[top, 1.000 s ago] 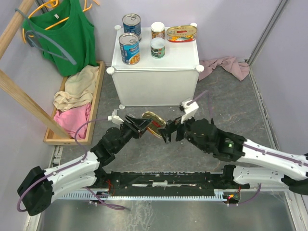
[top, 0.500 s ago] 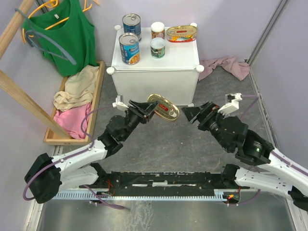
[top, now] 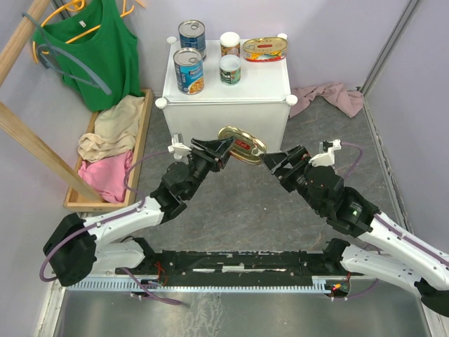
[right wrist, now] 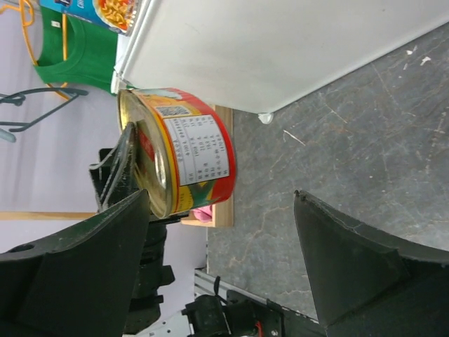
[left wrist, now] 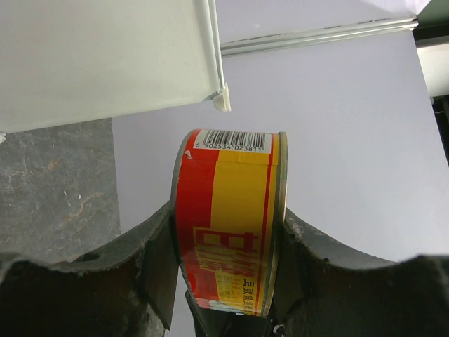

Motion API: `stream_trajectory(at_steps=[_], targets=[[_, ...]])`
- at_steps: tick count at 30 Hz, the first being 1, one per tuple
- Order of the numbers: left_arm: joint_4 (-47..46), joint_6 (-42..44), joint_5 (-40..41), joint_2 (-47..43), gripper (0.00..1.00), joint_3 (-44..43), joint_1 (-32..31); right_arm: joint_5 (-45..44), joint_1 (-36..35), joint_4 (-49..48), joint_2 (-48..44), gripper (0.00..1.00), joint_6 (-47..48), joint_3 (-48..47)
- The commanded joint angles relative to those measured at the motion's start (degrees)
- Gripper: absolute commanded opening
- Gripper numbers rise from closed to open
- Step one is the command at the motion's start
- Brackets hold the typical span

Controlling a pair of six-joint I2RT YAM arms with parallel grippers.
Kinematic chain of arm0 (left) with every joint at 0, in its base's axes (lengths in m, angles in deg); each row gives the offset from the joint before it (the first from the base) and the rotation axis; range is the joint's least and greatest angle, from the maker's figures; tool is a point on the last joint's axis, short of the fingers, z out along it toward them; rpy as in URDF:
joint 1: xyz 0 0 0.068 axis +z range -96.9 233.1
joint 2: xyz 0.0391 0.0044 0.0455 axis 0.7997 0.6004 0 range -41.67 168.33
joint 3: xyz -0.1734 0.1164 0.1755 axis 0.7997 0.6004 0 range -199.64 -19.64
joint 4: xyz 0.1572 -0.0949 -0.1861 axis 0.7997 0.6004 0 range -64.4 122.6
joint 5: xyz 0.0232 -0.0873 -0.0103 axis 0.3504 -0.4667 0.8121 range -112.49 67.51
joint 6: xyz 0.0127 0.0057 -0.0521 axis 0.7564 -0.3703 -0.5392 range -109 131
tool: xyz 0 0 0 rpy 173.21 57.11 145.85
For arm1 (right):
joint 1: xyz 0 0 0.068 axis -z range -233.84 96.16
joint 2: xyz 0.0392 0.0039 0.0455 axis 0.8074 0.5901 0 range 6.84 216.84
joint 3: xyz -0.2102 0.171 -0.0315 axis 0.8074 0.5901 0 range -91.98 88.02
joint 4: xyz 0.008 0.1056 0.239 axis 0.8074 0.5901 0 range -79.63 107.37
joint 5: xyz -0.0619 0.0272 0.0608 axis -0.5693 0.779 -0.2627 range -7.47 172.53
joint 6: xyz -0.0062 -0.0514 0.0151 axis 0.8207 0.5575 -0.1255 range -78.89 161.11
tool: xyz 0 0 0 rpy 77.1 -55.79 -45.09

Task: Place and organize the canned foods onto the counter
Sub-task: Adjust the canned food.

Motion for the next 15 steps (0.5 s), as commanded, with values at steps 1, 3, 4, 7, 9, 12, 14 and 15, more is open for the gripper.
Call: stream_trajectory(at_steps=[1,3,4,7,9,12,14,15], targets=[[-9.41,-5.5,1.98,0.87,0.03,-4.7,-0.61,1.03,0.49,-8.19,-0.61,0.91,-1.73,1.32],[-9.78,-5.79,2.04,1.37,0.03,-5.03,-0.93,1.41,0.61,-10.11,-0.44,0.91,-1.8,2.05],[-9.78,-5.74,2.38,1.52,0.03,-5.19,-1.17,1.45,0.63,-10.46,-0.27,0.91,-2.1,2.27],[-9.85,-6.06,2.64,2.17,0.03,-5.65,-1.57,1.45,0.65,-12.02,0.37,0.91,-2.8,3.01],[-10.02,-6.49,2.68,2.52,0.03,-6.0,-1.73,1.57,0.72,-13.39,0.76,0.9,-3.05,3.64],[-10.32,-6.87,2.65,3.08,0.03,-6.4,-1.93,1.54,0.93,-15.56,1.23,0.86,-3.15,4.52],[-10.23,-7.07,2.84,3.4,0.03,-6.56,-2.24,1.49,1.17,-16.86,1.57,0.83,-3.08,4.87],[-10.23,-7.36,2.79,3.56,0.03,-6.64,-2.34,1.57,1.33,-17.27,1.83,0.81,-2.91,4.88]])
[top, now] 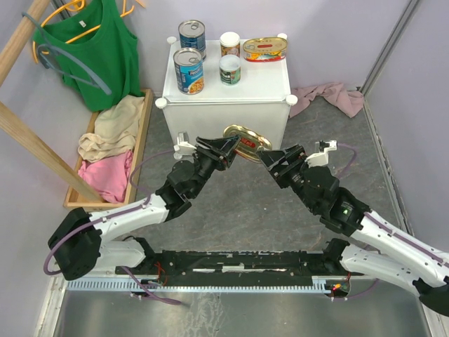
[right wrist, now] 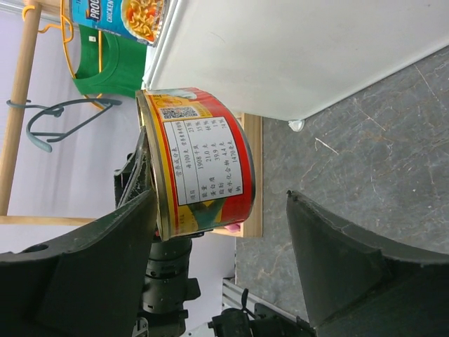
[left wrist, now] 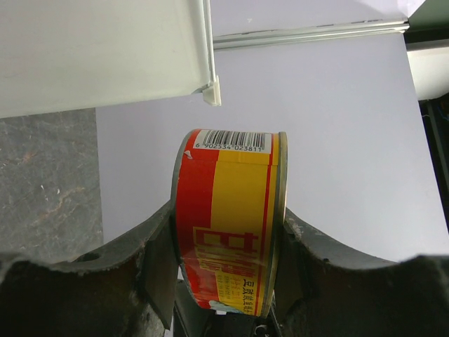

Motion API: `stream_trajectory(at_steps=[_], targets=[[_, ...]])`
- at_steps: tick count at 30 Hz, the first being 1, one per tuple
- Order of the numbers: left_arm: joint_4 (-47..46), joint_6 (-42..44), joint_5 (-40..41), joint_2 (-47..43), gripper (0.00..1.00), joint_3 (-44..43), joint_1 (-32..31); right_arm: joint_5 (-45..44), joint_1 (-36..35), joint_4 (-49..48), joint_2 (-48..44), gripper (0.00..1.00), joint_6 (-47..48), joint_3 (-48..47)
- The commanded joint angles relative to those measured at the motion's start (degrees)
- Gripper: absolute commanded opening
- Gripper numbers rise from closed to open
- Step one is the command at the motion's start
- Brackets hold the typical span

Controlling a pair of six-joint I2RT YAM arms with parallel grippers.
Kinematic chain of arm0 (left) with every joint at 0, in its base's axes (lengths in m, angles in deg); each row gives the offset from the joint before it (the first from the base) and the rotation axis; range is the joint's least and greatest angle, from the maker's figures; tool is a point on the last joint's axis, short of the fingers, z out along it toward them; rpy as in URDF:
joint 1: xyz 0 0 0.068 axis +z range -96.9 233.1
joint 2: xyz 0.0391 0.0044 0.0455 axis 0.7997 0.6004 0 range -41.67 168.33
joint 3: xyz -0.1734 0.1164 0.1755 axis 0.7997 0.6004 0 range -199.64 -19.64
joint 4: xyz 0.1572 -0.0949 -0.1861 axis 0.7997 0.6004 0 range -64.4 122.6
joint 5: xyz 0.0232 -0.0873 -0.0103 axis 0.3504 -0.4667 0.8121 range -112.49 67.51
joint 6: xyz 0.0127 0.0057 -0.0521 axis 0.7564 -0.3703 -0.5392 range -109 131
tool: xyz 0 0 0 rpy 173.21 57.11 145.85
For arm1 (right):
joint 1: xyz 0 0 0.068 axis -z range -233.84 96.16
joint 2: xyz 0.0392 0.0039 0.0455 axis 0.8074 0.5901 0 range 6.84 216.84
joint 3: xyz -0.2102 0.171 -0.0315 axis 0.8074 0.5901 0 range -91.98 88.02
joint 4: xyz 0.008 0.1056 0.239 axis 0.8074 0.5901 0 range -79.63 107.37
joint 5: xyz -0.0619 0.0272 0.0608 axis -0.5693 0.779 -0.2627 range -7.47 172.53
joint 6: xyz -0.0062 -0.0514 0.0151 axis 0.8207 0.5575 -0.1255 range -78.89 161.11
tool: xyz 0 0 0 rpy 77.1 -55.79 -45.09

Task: Place and organize the canned foods onto the counter
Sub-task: Adjust the canned food.

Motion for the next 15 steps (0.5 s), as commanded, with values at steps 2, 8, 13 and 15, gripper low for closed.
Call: stream_trajectory(at_steps=[2,8,13,15], targets=[[-8.69,-5.45,1.87,0.17,0.03,-4.01,-0.83,0.44,0.91,-6.09,0.89,0.79,-0.09,0.22],[-9.67,-6.9,1.71,1.44,0.03,-4.14,-1.24,1.37,2.25,-8.01,2.24,0.73,-0.28,0.63],[-10.06,-7.29,1.94,1.88,0.03,-4.1,-1.56,2.04,3.37,-9.14,2.81,0.47,-0.44,0.94],[-10.06,-7.16,2.15,1.79,0.03,-4.05,-1.72,2.3,3.64,-9.12,2.95,0.36,-0.58,0.99]])
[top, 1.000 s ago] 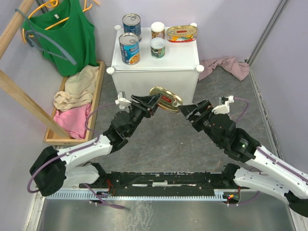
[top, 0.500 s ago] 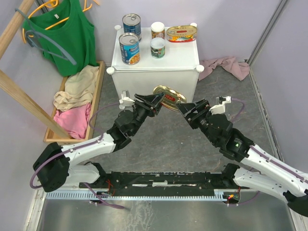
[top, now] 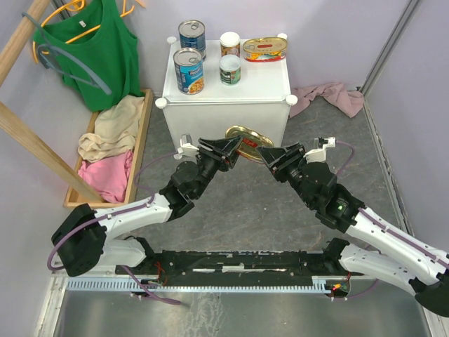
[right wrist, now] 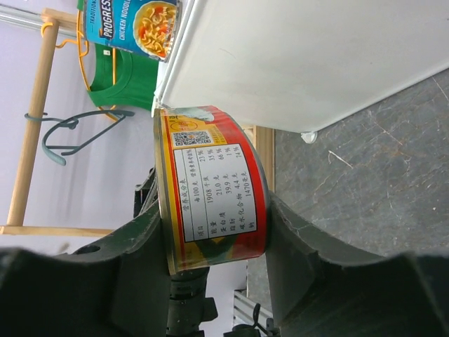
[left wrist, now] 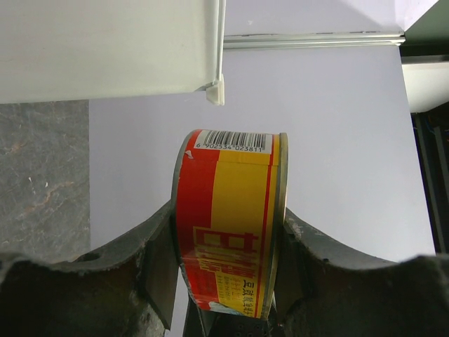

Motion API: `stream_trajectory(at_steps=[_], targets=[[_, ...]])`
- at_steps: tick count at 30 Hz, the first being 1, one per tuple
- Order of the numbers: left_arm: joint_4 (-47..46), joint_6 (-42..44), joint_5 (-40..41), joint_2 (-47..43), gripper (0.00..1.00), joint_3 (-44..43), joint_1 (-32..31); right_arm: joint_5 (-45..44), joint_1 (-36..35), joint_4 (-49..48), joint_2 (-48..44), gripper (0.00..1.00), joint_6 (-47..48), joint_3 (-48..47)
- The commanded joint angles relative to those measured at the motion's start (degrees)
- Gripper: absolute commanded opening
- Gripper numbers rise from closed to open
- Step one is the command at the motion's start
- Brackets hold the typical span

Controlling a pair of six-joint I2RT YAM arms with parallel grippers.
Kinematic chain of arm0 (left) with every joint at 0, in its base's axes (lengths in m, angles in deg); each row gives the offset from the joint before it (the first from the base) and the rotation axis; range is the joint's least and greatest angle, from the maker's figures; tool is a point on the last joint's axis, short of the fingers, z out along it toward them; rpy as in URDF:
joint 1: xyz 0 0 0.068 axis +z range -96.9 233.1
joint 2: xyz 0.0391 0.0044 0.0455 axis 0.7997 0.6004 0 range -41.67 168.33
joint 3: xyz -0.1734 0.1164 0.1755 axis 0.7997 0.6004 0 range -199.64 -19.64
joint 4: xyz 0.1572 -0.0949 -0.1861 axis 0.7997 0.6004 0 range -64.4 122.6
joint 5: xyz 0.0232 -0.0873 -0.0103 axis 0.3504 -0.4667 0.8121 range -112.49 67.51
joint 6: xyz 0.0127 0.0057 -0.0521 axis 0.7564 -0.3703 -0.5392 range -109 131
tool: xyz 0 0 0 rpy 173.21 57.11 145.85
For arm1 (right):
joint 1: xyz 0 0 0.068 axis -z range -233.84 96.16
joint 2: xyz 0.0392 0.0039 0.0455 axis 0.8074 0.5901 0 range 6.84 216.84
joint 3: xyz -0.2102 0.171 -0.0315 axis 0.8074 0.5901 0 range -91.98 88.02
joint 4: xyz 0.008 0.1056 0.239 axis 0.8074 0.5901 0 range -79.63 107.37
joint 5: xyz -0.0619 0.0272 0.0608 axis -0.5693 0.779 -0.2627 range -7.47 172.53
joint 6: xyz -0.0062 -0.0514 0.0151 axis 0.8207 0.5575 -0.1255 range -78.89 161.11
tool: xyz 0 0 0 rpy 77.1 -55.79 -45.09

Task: Place and organize the canned foods onto the counter
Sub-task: Adjust the canned food.

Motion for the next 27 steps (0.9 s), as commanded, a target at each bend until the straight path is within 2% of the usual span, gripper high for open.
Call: stream_trajectory(at_steps=[1,3,7,10,13,16,19,24,27], targets=[[-8.57,-3.07,1.37,-0.55,0.03,-3.78,-0.58,0.68,0.79,-2.99,0.15,0.33,-0.06,0.2],[-9.04,-2.9,1.33,-0.46,0.03,-3.7,-0.64,0.74,1.01,-2.89,0.04,0.27,-0.66,0.47],[-10.59,-2.05,1.5,-0.81,0.03,-2.86,-0.78,0.78,1.28,-2.73,-0.56,0.23,-1.04,0.77],[-10.55,-0.56,1.57,-1.51,0.1,-2.58,-0.77,1.12,1.61,-3.2,-1.29,0.15,-1.13,0.89],[-10.28,0.6,1.4,-2.21,0.24,-2.41,-0.85,1.43,1.96,-3.69,-1.75,0.08,-1.06,0.71],[-10.06,1.13,1.22,-2.82,0.43,-1.67,-0.81,1.88,2.52,-3.44,-1.78,0.02,-0.29,-0.23],[-10.33,1.67,1.15,-3.46,0.58,-0.82,-0.85,3.38,3.39,-3.41,-1.4,0.01,-0.01,-1.18],[-9.73,2.45,0.99,-4.46,0.74,-0.56,-0.85,5.15,4.72,-3.62,-1.25,0.01,-0.21,-1.88],[-9.37,2.56,0.53,-4.48,0.78,-0.78,-0.8,6.01,5.18,-3.71,-1.32,0.01,-0.09,-2.45]])
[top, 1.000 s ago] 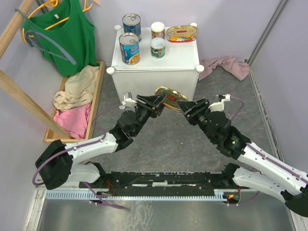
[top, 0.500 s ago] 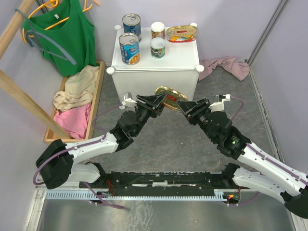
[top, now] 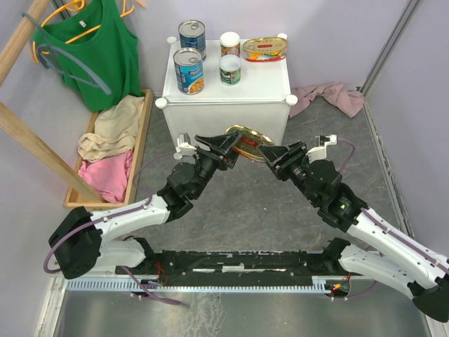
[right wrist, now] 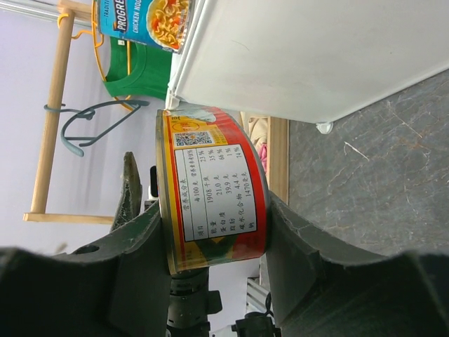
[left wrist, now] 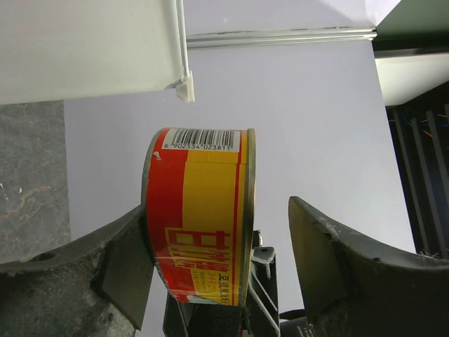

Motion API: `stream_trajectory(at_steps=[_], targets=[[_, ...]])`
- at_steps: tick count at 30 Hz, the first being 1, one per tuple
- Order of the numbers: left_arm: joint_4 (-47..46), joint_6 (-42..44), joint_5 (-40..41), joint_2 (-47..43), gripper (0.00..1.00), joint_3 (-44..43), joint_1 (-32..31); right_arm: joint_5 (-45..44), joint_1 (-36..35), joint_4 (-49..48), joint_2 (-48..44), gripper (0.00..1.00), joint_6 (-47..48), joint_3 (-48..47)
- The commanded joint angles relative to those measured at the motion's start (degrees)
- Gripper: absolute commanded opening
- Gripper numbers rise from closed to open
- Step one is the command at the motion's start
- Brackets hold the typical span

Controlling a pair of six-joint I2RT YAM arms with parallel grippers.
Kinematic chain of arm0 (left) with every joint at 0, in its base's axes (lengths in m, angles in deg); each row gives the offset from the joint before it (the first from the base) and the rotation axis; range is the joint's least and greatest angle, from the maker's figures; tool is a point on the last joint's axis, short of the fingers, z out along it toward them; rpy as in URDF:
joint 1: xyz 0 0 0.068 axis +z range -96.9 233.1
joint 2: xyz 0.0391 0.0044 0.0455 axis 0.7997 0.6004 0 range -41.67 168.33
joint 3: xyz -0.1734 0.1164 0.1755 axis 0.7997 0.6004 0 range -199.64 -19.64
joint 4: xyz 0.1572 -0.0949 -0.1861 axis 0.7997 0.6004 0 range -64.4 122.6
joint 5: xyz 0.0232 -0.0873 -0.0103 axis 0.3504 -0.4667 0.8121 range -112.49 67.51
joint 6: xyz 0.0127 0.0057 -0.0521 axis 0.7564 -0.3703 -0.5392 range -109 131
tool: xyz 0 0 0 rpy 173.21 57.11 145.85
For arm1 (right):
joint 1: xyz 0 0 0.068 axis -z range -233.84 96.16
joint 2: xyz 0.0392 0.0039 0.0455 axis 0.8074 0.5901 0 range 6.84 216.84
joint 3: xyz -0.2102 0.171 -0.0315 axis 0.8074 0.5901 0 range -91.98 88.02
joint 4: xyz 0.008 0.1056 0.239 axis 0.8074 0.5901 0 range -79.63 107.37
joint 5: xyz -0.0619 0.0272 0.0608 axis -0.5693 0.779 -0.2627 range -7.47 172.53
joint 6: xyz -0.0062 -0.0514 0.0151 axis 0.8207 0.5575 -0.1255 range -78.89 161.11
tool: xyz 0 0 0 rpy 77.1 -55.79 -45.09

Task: Place and organize the canned foods onto the counter
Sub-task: Adjust the canned food.

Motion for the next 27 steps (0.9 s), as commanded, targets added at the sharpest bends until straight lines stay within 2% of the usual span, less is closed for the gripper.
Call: stream_trajectory(at_steps=[1,13,27], targets=[[-7.42,1.6,-0.46,-2.75,0.79,-0.85,-0.22,-0.62,1.49,-2.28,-0.44,0.01,1.07,-3.27],[-7.05,0.29,-1.51,-5.22,0.82,0.9,0.38,4.05,5.86,-0.78,-0.11,0.01,2.0,-6.44],[-6.65,-0.31,-4.41,-5.26,0.83,0.65,2.04,12.62,14.51,-2.05,3.75,0.01,0.47,-11.06]])
